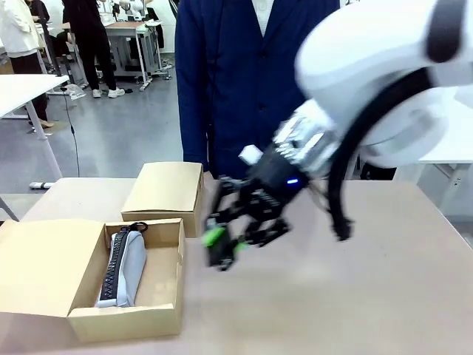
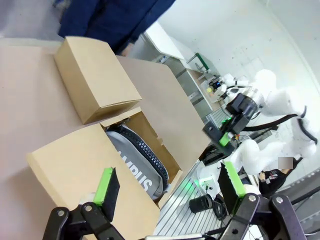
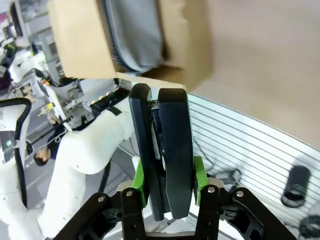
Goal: Place items inside the box.
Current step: Pick up a Pencil pouch or Stapler and place it inside the Mailer Box closest to the robot.
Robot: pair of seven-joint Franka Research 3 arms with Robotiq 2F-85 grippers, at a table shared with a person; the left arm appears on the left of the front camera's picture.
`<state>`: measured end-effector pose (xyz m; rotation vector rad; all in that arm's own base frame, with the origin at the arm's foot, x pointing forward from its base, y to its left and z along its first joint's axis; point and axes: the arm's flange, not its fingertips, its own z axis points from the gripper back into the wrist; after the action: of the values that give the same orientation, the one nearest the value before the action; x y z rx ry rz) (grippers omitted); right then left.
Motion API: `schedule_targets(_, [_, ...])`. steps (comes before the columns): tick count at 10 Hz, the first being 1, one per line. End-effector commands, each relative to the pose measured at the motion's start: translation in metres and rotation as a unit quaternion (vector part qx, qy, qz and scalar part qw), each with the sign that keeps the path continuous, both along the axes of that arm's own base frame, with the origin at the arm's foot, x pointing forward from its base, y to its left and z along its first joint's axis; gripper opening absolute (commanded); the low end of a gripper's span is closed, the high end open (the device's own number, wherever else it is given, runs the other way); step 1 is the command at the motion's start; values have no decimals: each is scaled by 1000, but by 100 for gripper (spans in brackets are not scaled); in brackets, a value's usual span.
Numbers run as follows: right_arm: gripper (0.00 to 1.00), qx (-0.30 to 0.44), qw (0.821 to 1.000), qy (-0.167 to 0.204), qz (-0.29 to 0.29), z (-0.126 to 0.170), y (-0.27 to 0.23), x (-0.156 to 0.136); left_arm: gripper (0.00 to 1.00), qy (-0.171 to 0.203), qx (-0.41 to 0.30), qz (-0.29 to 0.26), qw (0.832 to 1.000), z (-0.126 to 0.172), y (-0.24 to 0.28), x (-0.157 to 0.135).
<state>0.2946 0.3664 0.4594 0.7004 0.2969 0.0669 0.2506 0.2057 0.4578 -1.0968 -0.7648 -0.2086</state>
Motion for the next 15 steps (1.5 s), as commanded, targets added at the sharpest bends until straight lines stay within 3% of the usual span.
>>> schedule_targets(1, [42,3,999,-33,31,-36,87,27,100,-16,-6,0,1000,1,-1,-1])
schedule_targets(2, [42,-10,996,-32,84,-50,108,26,100,-16,-6,0,1000,1,-1,-1])
schedule_targets(3, [42,3,995,-27,94,-57,124,25,100,-16,-6,0,1000,1,-1,-1])
schedule_targets(8, [42,-13,994,-88,63,-88,140,27,100,-16,-6,0,1000,1,-1,-1])
schedule_targets(11, [42,-8,995,-87,48,-87,140,31,100,-16,-6,0,1000,1,-1,-1])
schedule_targets(12, [49,-4,995,-93,34,-88,139,33,100,-16,-6,0,1000,1,-1,-1])
schedule_targets(13, [81,-2,995,-99,8,-88,137,34,100,-16,-6,0,1000,1,-1,-1])
schedule_targets(14, [100,2,995,-100,-5,-88,135,34,100,-16,-6,0,1000,1,-1,-1])
schedule_targets(15, [100,-3,994,-110,-14,-88,133,35,100,-16,-6,0,1000,1,-1,-1])
